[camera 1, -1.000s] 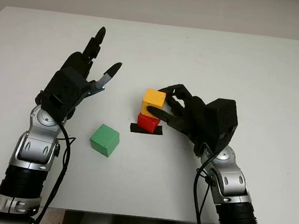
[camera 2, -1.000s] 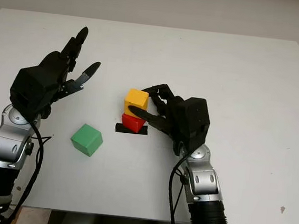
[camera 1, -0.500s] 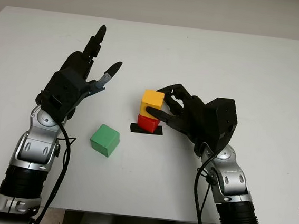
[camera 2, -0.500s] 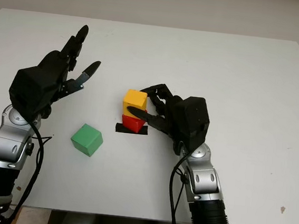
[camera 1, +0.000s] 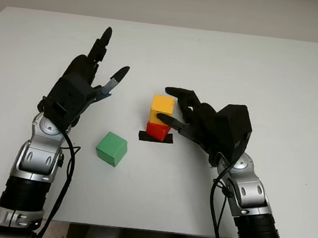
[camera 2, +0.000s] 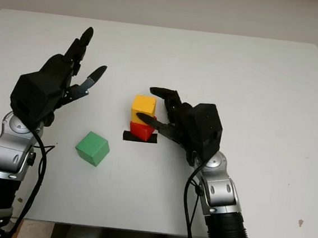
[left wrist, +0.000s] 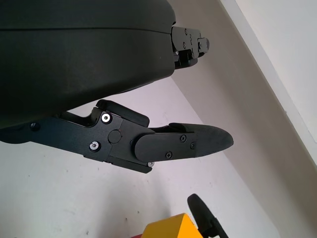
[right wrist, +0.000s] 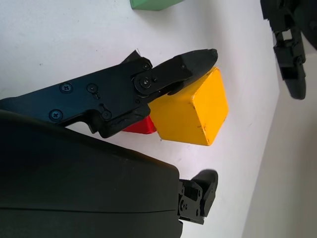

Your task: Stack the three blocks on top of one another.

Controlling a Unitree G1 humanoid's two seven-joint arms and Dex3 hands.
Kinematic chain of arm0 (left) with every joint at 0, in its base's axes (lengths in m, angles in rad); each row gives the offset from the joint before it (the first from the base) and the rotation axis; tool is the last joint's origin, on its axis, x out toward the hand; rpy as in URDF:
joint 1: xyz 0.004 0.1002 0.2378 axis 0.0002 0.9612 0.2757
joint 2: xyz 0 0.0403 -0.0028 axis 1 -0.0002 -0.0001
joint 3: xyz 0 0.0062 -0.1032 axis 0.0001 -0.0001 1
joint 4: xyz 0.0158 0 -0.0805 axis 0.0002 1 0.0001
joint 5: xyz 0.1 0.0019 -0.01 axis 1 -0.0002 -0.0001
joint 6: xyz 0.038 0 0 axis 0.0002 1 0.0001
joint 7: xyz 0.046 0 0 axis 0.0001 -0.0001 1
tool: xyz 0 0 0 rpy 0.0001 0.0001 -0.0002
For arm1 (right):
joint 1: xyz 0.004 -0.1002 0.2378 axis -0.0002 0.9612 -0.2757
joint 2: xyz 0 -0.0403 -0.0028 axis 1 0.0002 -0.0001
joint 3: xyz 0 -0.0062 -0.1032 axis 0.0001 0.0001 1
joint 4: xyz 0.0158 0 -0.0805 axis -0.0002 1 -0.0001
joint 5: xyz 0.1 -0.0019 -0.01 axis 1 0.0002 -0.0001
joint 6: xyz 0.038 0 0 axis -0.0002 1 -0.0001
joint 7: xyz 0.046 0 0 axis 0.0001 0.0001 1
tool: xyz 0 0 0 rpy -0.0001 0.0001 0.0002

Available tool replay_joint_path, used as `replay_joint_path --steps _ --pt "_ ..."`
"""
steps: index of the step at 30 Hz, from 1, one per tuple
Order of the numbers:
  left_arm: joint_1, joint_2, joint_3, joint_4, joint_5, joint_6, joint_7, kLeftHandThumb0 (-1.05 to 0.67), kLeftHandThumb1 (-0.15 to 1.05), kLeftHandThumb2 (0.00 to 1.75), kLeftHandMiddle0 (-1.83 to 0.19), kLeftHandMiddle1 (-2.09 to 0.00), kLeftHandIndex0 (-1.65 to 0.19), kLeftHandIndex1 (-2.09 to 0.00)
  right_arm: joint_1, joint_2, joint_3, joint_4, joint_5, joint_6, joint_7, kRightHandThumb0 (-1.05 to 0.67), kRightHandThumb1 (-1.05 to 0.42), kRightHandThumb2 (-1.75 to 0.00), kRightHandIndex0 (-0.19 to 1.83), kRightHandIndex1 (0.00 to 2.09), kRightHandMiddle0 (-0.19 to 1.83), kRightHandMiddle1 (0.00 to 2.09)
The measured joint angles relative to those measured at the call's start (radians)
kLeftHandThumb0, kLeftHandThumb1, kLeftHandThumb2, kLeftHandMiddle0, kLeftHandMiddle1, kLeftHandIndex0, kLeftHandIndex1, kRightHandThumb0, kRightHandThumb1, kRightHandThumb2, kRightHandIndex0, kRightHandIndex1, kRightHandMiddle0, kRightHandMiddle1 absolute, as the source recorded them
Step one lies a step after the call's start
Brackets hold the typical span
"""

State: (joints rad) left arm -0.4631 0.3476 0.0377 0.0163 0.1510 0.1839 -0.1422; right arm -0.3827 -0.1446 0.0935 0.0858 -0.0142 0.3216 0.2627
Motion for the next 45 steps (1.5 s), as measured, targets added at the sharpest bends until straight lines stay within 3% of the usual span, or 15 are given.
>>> replay_joint_path --steps 6,11,14,15,17,19,28,36,43,44,45 --pt "0.000 0.000 0.000 0.000 0.000 0.000 0.000 -0.63 1.05 0.42 0.12 -0.05 0.08 -0.05 0.024 -0.012 0.000 0.002 0.011 -0.075 0.044 -0.84 -0.93 -0.05 -0.19 0.00 -0.19 0.04" --pt "0.001 0.001 0.000 -0.002 0.011 0.001 0.000 -0.64 1.05 0.43 0.10 -0.06 0.07 -0.06 0.038 -0.029 -0.005 0.005 0.042 -0.156 0.104 -0.88 -0.92 -0.05 -0.19 0.00 -0.19 0.00" --pt "0.002 0.003 0.000 -0.010 0.024 0.005 0.000 -0.65 1.05 0.43 0.09 -0.06 0.06 -0.06 0.043 -0.035 -0.023 0.005 0.073 -0.208 0.139 -0.94 -0.99 -0.08 -0.19 0.00 -0.19 0.00" --pt "0.003 0.005 0.000 -0.013 0.029 0.007 0.000 -0.65 1.05 0.44 0.09 -0.06 0.06 -0.06 0.044 -0.041 -0.027 0.003 0.076 -0.228 0.142 -0.92 -1.02 -0.15 -0.19 0.00 -0.19 0.00" --pt "0.006 0.011 0.000 -0.024 0.035 0.012 -0.005 -0.66 1.05 0.43 0.08 -0.06 0.06 -0.06 0.046 -0.053 -0.038 -0.010 0.059 -0.264 0.125 -0.89 -1.04 -0.47 -0.19 0.00 -0.19 0.00" --pt "0.007 0.023 0.000 -0.035 0.029 0.019 -0.029 -0.66 1.05 0.40 0.09 -0.06 0.06 -0.06 0.047 -0.058 -0.056 -0.024 0.034 -0.291 0.073 -0.80 -1.05 -0.59 -0.18 0.01 -0.14 0.03" --pt "0.010 0.088 0.036 -0.056 -0.002 -0.002 -0.082 -0.65 1.05 0.13 -0.03 -0.07 -0.15 -0.13 -0.048 -0.066 -0.216 0.074 0.116 -0.336 -0.040 -0.73 -1.05 -0.54 -0.08 0.06 0.02 0.10" --pt "0.005 0.267 0.065 -0.063 -0.016 -0.003 -0.250 -0.65 1.03 0.06 -0.04 -0.05 -0.24 -0.15 -0.086 -0.118 -0.248 0.148 0.071 -0.319 -0.099 -0.76 -1.05 -0.41 -0.01 0.08 0.02 0.09" --pt "-0.007 0.437 0.046 -0.125 -0.028 0.015 -0.490 -0.59 0.98 0.04 -0.01 -0.05 -0.28 -0.14 -0.109 -0.098 -0.307 0.151 0.204 -0.193 -0.107 -0.61 -1.05 -0.39 0.01 0.08 0.15 0.19" --pt "-0.010 0.466 0.040 -0.136 -0.026 0.017 -0.525 -0.58 0.97 0.04 -0.01 -0.05 -0.29 -0.14 -0.109 -0.096 -0.310 0.151 0.213 -0.185 -0.111 -0.61 -1.05 -0.39 0.02 0.07 0.07 0.40" --pt "-0.014 0.490 0.033 -0.151 -0.019 0.018 -0.553 -0.57 0.95 0.03 -0.01 -0.05 -0.31 -0.14 -0.109 -0.094 -0.314 0.151 0.219 -0.182 -0.112 -0.61 -1.05 -0.38 0.02 0.07 -0.05 0.78"
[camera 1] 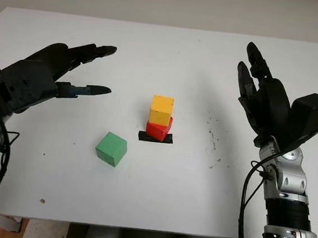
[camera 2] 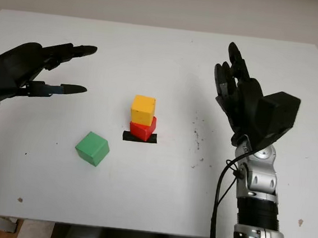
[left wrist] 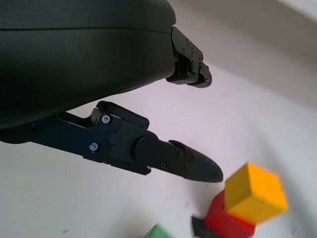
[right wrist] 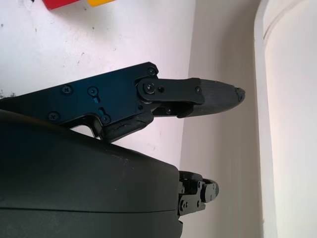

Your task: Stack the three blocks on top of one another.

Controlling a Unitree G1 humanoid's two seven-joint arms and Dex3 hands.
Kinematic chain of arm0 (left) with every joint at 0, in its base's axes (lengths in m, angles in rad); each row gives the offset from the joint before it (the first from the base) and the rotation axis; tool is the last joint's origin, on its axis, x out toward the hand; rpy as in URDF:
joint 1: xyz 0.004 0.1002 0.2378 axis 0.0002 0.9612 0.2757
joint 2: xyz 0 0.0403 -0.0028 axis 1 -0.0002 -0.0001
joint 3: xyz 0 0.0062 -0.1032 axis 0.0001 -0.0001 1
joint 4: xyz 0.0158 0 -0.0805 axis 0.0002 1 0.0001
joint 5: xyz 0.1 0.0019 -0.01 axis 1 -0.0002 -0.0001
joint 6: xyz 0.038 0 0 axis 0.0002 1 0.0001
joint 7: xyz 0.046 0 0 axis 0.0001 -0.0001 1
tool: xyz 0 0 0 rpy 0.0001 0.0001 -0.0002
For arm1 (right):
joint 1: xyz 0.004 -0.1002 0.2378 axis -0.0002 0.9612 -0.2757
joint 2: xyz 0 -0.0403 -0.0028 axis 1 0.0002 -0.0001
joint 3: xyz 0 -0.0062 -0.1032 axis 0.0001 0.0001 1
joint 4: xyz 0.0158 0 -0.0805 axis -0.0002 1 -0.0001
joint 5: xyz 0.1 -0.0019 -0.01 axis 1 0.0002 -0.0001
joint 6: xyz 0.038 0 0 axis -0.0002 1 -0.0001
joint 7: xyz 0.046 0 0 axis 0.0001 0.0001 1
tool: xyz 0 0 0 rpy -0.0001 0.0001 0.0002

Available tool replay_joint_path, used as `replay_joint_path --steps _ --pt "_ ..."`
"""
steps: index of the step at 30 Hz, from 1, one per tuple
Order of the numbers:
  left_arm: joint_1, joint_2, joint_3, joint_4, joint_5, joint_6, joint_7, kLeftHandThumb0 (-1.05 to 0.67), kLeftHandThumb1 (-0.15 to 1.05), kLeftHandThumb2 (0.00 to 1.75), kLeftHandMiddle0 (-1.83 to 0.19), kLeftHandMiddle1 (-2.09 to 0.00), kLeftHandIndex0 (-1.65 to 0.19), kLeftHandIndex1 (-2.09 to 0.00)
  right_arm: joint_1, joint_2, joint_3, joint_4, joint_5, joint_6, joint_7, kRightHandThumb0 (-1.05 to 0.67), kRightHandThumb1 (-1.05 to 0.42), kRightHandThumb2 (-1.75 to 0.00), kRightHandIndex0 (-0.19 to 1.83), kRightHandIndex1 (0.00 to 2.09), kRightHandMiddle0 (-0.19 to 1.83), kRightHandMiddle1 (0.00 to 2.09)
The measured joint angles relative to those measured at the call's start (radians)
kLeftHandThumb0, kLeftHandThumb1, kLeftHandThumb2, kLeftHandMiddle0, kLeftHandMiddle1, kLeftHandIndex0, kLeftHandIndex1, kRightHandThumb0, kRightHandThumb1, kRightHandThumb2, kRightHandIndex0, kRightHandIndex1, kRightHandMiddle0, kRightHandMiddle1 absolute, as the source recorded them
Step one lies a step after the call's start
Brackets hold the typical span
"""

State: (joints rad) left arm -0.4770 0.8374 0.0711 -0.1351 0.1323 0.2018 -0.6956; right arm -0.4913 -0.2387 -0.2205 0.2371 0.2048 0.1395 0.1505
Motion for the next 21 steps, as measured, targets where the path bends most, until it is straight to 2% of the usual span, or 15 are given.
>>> replay_joint_path --steps 1,2,5,9,11,13,16,20,21 --pt "-0.005 0.022 -0.007 -0.014 0.006 -0.001 -0.023 -0.57 0.93 0.03 -0.01 -0.05 -0.33 -0.14 0.000 0.001 -0.001 0.000 0.003 0.000 -0.002 -0.61 -1.05 -0.38 0.02 0.06 -0.13 1.02" --pt "-0.010 0.043 -0.013 -0.030 0.012 -0.001 -0.045 -0.58 0.92 0.03 0.00 -0.05 -0.34 -0.14 0.000 0.003 -0.001 0.000 0.004 0.000 -0.003 -0.61 -1.05 -0.39 0.02 0.06 -0.16 1.06" --pt "-0.022 0.099 -0.019 -0.088 0.023 0.009 -0.101 -0.58 0.90 0.03 0.02 -0.04 -0.35 -0.13 0.000 0.010 -0.001 0.000 0.009 0.004 -0.011 -0.62 -1.05 -0.39 0.01 0.05 -0.19 0.88" --pt "-0.018 0.127 -0.016 -0.144 0.014 0.031 -0.130 -0.63 0.89 0.04 0.06 -0.04 -0.33 -0.10 -0.001 0.026 -0.003 -0.003 0.022 0.029 -0.035 -0.64 -1.05 -0.38 0.01 0.06 -0.19 0.86" --pt "-0.012 0.135 -0.015 -0.156 0.014 0.027 -0.134 -0.68 0.90 0.05 0.08 -0.03 -0.32 -0.09 -0.001 0.030 -0.003 -0.004 0.023 0.034 -0.046 -0.63 -1.05 -0.38 0.02 0.06 -0.19 1.20" --pt "0.000 0.144 -0.015 -0.156 0.017 -0.007 -0.138 -0.71 0.90 0.05 0.09 -0.04 -0.31 -0.08 -0.001 0.032 -0.003 -0.008 0.023 0.036 -0.060 -0.62 -1.05 -0.39 0.02 0.06 -0.19 1.30" --pt "0.026 0.157 -0.015 -0.160 0.023 -0.061 -0.142 -0.72 0.91 0.06 0.11 -0.04 -0.29 -0.06 -0.001 0.034 -0.003 -0.014 0.024 0.036 -0.066 -0.62 -1.05 -0.39 0.02 0.06 -0.19 1.29" --pt "0.069 0.176 -0.015 -0.199 0.049 -0.080 -0.148 -0.75 0.95 0.07 0.13 -0.04 -0.26 -0.05 -0.001 0.036 -0.003 -0.021 0.028 0.036 -0.067 -0.62 -1.05 -0.37 0.02 0.05 -0.19 1.42" --pt "0.078 0.180 -0.015 -0.207 0.059 -0.085 -0.148 -0.76 0.97 0.07 0.14 -0.04 -0.25 -0.04 -0.001 0.036 -0.003 -0.021 0.029 0.036 -0.067 -0.62 -1.05 -0.38 0.02 0.06 -0.19 1.34"
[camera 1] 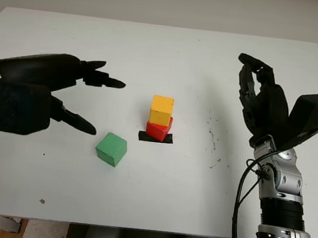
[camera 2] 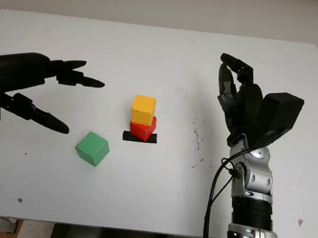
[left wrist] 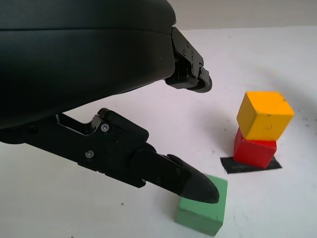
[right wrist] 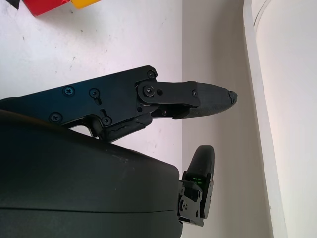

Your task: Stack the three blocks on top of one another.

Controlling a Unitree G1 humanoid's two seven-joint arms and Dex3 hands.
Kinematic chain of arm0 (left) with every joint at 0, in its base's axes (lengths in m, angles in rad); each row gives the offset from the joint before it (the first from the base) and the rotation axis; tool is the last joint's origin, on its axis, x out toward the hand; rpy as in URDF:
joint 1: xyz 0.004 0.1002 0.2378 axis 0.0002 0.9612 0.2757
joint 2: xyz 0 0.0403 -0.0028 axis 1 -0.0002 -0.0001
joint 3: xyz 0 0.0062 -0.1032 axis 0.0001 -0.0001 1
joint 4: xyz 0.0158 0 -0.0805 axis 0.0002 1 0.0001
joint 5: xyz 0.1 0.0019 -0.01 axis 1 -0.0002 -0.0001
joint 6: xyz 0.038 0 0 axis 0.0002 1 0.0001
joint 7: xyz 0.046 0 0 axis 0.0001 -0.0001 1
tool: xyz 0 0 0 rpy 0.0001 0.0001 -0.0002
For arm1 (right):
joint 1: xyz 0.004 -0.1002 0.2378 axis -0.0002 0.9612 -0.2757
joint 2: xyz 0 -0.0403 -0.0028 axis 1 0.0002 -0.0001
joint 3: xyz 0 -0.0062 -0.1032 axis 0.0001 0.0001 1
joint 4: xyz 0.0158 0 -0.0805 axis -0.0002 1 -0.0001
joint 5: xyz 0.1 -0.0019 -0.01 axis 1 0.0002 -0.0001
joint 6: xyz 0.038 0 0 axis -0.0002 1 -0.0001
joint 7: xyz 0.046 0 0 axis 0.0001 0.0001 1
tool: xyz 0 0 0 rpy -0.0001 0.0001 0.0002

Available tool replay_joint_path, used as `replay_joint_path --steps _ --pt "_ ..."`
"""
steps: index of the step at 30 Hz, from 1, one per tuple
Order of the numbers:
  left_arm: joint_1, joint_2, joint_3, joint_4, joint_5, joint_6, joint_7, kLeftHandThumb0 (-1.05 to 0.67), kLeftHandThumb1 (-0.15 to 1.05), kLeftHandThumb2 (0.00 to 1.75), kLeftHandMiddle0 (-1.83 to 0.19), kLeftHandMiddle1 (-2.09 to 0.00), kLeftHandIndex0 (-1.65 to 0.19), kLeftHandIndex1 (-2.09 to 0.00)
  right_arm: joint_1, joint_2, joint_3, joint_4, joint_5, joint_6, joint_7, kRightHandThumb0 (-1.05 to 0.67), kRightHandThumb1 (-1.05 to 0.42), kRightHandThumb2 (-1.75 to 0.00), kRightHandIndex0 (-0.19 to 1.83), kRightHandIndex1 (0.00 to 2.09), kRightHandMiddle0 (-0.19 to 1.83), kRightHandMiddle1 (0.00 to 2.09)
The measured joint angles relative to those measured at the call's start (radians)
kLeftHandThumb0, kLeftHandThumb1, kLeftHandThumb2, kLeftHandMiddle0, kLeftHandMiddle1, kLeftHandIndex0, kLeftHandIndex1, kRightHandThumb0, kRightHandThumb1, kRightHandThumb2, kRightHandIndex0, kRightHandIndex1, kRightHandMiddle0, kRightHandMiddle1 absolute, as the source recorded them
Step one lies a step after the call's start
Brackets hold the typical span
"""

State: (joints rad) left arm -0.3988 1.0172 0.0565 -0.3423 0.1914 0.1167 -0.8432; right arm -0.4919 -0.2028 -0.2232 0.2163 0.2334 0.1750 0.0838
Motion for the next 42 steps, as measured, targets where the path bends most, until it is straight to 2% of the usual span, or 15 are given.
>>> replay_joint_path --steps 5,7,11,19,33,38,42 --pt "0.039 0.000 -0.021 -0.017 0.044 -0.029 0.001 -0.78 0.99 0.07 0.15 -0.04 -0.21 -0.03 0.001 0.000 0.007 -0.007 -0.005 0.000 0.009 -0.63 -1.05 -0.40 0.01 0.05 -0.19 0.72" --pt "0.054 -0.003 -0.033 -0.018 0.071 -0.045 0.017 -0.79 0.98 0.06 0.14 -0.05 -0.21 -0.03 0.002 -0.001 0.013 -0.019 -0.013 0.000 0.013 -0.65 -1.05 -0.39 0.00 0.05 -0.12 0.46" --pt "0.100 -0.020 -0.047 -0.018 0.125 -0.102 0.071 -0.78 0.98 0.06 0.13 -0.06 -0.22 -0.04 0.008 -0.009 0.032 -0.040 -0.044 0.000 0.023 -0.67 -1.05 -0.40 -0.03 0.05 -0.06 0.21" --pt "0.168 -0.069 -0.071 -0.021 0.246 -0.154 0.149 -0.70 0.92 0.04 0.13 -0.05 -0.21 -0.04 0.010 -0.009 0.045 -0.052 -0.067 0.000 0.027 -0.67 -1.05 -0.39 -0.04 0.04 -0.08 0.12" --pt "0.170 -0.125 -0.162 0.003 0.412 -0.219 0.199 -0.70 0.91 0.05 0.09 -0.06 -0.29 -0.09 0.013 -0.009 0.055 -0.064 -0.072 0.000 0.034 -0.66 -1.05 -0.40 -0.05 0.05 -0.04 0.10" --pt "0.177 -0.160 -0.166 0.039 0.454 -0.266 0.290 -0.68 0.90 0.05 0.00 -0.08 -0.40 -0.16 0.016 -0.009 0.054 -0.064 -0.071 0.000 0.034 -0.66 -1.05 -0.40 -0.06 0.04 -0.04 0.09" --pt "0.182 -0.166 -0.170 0.064 0.483 -0.290 0.312 -0.66 0.90 0.05 -0.03 -0.08 -0.45 -0.22 0.017 -0.009 0.053 -0.065 -0.070 0.000 0.034 -0.66 -1.05 -0.39 -0.06 0.04 -0.02 0.09"
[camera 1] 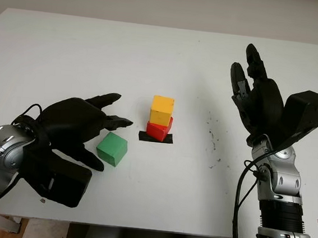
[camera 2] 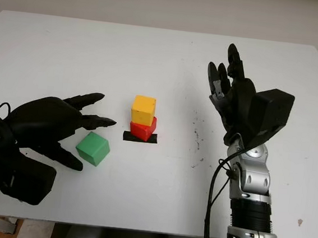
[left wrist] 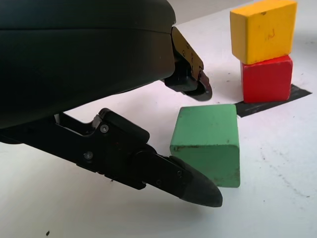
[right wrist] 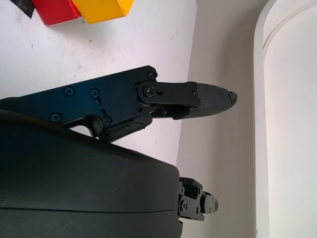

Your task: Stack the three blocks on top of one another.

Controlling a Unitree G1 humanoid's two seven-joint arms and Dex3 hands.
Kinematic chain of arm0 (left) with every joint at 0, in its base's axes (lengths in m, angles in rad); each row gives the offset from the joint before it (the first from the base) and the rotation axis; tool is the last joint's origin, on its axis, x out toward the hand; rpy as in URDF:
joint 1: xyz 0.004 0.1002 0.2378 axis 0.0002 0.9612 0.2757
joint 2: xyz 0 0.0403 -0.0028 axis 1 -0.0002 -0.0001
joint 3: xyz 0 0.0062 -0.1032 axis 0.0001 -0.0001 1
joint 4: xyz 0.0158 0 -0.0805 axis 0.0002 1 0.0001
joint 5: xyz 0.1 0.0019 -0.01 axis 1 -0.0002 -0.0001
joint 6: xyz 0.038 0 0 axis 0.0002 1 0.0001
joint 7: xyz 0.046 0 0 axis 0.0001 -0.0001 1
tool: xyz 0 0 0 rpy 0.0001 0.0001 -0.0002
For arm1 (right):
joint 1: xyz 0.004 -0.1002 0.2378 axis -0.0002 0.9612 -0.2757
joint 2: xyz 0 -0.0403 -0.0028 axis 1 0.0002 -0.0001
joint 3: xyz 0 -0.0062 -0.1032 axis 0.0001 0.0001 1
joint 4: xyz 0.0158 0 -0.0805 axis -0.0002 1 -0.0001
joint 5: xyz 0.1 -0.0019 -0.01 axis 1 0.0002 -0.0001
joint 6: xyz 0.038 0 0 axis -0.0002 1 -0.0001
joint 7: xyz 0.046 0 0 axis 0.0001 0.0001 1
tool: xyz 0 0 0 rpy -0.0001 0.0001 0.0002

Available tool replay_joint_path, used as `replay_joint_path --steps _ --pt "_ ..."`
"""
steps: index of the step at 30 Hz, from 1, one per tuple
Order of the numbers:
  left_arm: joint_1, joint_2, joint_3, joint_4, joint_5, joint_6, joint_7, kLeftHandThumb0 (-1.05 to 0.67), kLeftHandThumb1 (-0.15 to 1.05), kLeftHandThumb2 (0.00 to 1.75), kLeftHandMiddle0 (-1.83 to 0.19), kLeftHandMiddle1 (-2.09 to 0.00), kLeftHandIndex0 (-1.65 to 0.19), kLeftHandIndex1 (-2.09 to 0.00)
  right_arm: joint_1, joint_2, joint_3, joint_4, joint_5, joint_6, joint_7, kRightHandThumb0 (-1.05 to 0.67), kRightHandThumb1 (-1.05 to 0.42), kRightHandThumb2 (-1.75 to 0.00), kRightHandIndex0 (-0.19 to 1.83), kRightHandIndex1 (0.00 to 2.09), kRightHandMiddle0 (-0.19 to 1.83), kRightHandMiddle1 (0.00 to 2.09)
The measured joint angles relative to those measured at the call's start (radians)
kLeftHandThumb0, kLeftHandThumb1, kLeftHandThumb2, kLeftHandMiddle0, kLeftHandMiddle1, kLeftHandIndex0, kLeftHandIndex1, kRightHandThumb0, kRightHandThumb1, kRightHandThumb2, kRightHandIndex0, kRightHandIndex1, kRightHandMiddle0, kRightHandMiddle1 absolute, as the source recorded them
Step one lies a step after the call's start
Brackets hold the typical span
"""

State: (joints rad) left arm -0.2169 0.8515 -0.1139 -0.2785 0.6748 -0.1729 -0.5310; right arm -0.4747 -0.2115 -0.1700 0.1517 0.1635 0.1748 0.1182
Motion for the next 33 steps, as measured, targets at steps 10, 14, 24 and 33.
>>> replay_joint_path --steps 10,14,24,33 --pt "0.001 -0.020 -0.001 0.040 0.025 -0.056 0.063 -0.47 0.96 0.06 -0.20 -0.07 -0.18 -1.37 0.001 0.000 0.000 0.000 0.000 0.000 -0.003 -0.68 -1.05 -0.37 -0.05 0.05 0.00 0.09" --pt "0.001 -0.025 -0.002 0.053 0.058 -0.073 0.085 -0.44 0.98 0.06 -0.23 -0.08 -0.19 -1.43 0.001 0.002 -0.005 0.000 0.014 0.000 -0.005 -0.67 -1.05 -0.35 -0.06 0.05 0.03 0.10" --pt "0.001 -0.042 -0.004 0.073 0.065 -0.097 0.115 -0.40 1.04 0.06 -0.28 -0.08 -0.16 -1.57 0.001 0.001 -0.009 0.000 0.019 0.003 -0.001 -0.67 -1.05 -0.37 -0.07 0.05 0.00 0.08" --pt "0.001 -0.117 0.063 0.121 -0.274 0.009 0.041 -0.36 1.05 0.09 -0.27 -0.06 0.02 -1.84 0.000 0.001 -0.005 0.000 0.012 0.002 0.000 -0.64 -1.05 -0.37 -0.05 0.06 0.01 0.08"
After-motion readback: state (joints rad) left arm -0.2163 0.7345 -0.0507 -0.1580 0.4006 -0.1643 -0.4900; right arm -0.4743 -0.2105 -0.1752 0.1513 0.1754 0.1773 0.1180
